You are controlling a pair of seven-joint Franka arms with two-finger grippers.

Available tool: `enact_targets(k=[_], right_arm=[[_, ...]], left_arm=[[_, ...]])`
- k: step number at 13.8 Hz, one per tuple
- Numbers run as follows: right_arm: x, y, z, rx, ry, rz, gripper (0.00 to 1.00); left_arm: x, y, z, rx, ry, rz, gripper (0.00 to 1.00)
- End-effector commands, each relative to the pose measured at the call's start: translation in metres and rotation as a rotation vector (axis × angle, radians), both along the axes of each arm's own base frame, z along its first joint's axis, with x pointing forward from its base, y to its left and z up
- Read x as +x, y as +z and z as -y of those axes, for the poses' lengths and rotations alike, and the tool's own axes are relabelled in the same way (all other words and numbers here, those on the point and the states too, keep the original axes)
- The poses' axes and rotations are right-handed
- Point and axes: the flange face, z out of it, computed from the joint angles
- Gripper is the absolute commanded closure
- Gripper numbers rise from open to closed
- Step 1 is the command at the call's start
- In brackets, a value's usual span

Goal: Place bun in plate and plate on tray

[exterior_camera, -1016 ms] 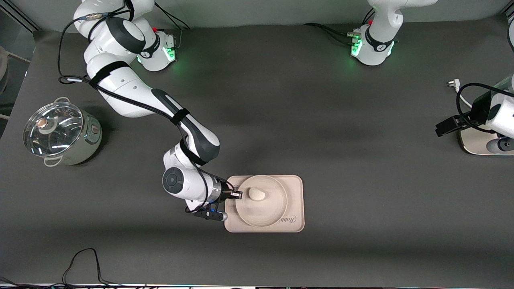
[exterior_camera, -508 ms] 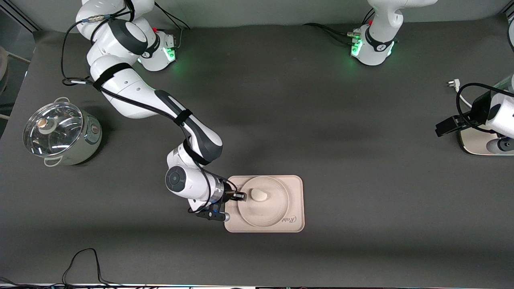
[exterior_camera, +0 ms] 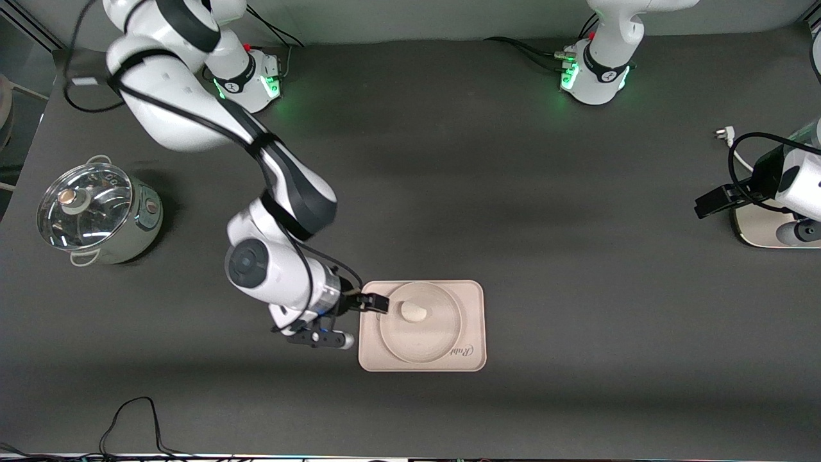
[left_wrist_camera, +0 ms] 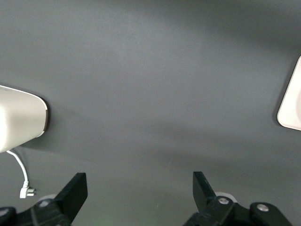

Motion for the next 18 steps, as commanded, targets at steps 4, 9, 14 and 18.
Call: enact_targets(k=[4,9,14,18], right_arm=[[-0.044,0.133,0.111,-0.170,0.043,0.074,0.00],[-0.104,0.209,0.262,-0.111,0.033,-0.004,0.00],[-0.157,0.249,0.313,-0.187,-0.020,-0.021,0.00],[-0.165,0.252,0.315,-0.193,-0.024,-0.030,0.00]], left_arm=[[-0.002,0.005,0.004,-0.007,-0.021,-0.004,0.00],[-0.003,0.005,0.004,-0.007,-0.020,-0.006,0.00],[-0.010,0.017,0.002,-0.009,-0.014,0.019,0.00],[-0.024,0.037,-0.002,-0.009,-0.009,0.056,0.00]])
